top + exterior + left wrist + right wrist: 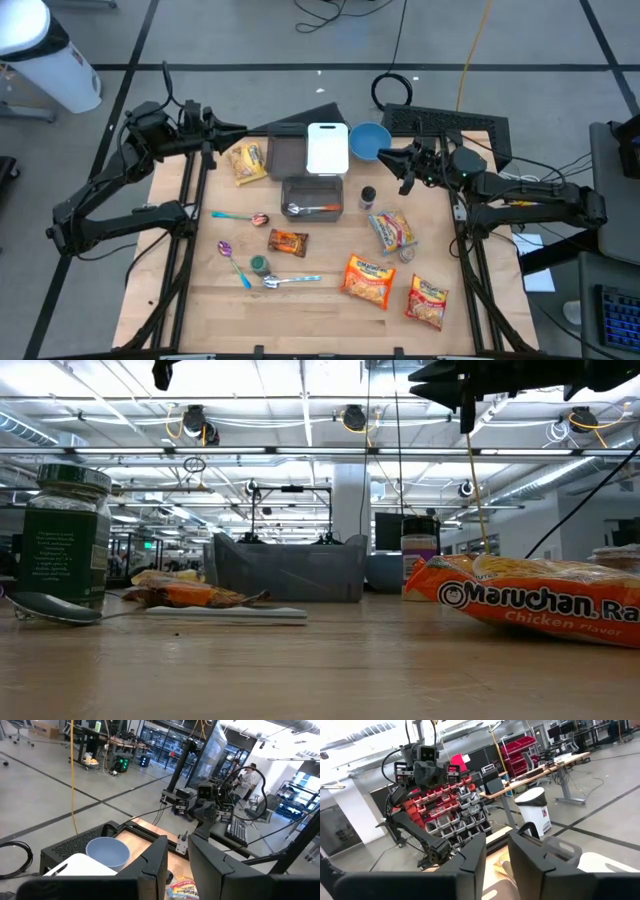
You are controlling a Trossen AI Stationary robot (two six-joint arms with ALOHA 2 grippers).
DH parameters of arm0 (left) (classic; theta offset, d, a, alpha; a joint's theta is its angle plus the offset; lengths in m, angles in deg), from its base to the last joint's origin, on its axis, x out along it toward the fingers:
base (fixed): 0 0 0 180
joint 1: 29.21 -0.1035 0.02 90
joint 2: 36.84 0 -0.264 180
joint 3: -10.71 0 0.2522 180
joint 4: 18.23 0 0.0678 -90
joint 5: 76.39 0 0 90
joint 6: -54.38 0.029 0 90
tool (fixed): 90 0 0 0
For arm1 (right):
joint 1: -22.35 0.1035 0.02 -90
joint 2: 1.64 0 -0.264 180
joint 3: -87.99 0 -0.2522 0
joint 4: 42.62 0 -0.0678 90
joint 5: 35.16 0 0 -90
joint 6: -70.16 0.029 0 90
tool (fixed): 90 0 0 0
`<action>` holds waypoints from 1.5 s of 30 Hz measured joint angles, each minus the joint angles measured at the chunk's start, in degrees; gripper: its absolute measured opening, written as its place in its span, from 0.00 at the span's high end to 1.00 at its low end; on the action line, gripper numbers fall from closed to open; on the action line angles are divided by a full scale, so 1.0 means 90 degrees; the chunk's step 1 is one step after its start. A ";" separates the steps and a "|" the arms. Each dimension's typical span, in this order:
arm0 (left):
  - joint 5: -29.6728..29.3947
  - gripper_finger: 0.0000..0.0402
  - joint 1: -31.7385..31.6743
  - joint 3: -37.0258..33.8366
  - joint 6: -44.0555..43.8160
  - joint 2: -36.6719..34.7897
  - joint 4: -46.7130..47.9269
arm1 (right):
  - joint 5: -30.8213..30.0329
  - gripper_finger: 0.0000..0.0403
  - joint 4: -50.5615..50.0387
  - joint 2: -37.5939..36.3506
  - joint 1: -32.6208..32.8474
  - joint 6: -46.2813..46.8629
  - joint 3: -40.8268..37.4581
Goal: Pick & Place Food Item
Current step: Put the violet seasoning bottle into the top black bin
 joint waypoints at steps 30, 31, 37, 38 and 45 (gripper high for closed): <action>-0.0721 0.80 0.0000 0.0000 -0.1599 0.0000 -0.0001 | 0.0034 0.66 0.0237 0.0002 0.0002 0.0522 0.0002; -0.0720 0.80 -0.0001 0.0000 -0.1613 0.0000 0.0000 | 0.0035 0.66 0.0236 0.0002 0.0002 0.0585 0.0002; -0.0716 0.80 0.0000 0.0000 -0.1706 0.0000 -0.0001 | 0.0053 0.67 0.0236 0.0002 0.0002 0.0333 0.0002; -0.0715 0.80 0.0000 0.0000 -0.1756 0.0000 -0.0001 | 0.0055 0.68 0.0236 0.0002 0.0002 0.0267 0.0002; -0.0591 0.80 0.0000 0.0000 -0.1638 0.0000 0.0000 | 0.0053 0.70 0.0228 0.0002 0.0002 -0.0102 0.0002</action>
